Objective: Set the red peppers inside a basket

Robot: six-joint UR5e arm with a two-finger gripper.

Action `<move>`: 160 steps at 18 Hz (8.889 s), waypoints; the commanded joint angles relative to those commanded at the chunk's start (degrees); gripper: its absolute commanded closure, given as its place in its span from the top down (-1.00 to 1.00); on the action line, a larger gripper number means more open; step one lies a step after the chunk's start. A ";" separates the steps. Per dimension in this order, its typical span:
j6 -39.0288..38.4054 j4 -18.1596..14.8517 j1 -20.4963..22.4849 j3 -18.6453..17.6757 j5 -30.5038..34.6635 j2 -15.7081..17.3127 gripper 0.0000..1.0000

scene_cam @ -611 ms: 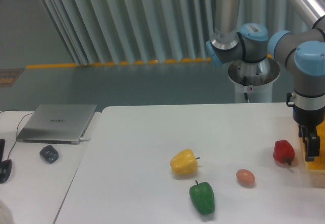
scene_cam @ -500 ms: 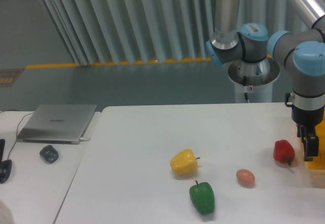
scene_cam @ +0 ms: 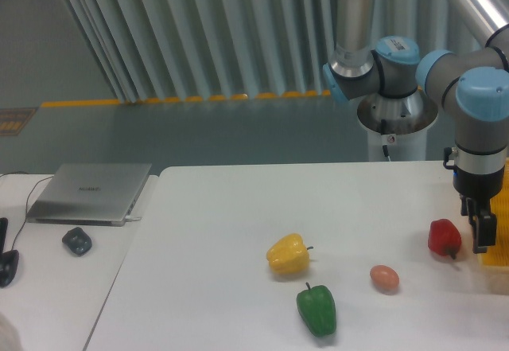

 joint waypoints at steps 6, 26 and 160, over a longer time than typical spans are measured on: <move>-0.27 1.60 0.00 -1.42 -0.09 0.35 1.00; -16.68 1.07 -1.93 -7.75 -1.14 2.38 1.00; -16.26 -11.68 2.55 -6.69 -6.94 -0.70 1.00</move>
